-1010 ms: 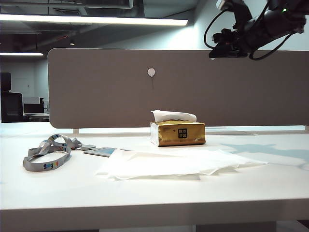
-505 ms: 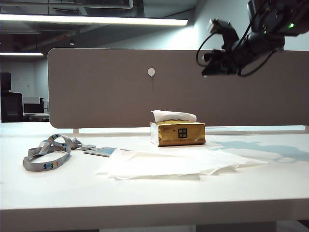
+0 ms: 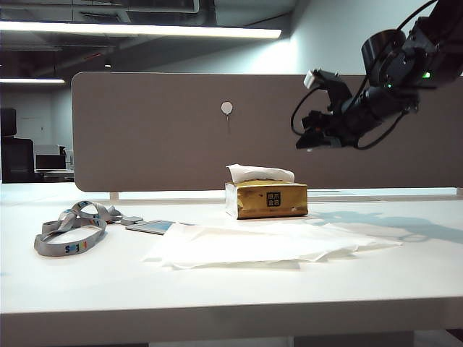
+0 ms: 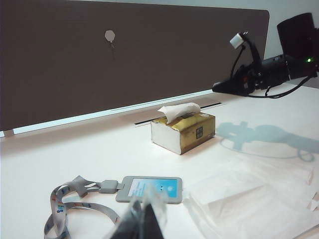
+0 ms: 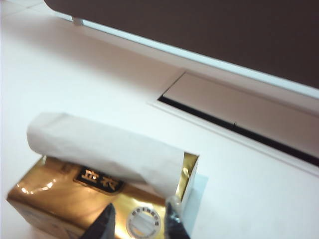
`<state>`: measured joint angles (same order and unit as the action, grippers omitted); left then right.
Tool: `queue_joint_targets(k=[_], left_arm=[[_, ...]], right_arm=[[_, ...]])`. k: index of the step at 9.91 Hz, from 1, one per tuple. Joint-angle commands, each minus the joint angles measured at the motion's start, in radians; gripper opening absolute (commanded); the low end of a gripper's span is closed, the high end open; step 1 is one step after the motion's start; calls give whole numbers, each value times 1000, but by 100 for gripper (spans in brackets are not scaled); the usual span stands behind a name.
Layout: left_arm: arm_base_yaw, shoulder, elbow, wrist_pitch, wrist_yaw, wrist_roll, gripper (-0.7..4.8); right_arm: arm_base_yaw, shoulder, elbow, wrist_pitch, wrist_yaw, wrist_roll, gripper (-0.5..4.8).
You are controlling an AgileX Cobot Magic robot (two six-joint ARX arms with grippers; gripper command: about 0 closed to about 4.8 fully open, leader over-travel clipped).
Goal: Pull out a tissue from the tissue box and use it to cover the ID card on the tabletop.
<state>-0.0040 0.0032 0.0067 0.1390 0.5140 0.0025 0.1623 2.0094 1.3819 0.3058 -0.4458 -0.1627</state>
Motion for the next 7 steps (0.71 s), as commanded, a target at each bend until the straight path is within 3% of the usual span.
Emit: queue_joint_targets(k=[1,7], left_arm=[[-2,1,4,12,6,-4,-5],[-2,1,4,11,6,-3,-5]], right_arm=[[5,47,4,26,-6,-55,191],[8,137,29,143,-5,-56,214]])
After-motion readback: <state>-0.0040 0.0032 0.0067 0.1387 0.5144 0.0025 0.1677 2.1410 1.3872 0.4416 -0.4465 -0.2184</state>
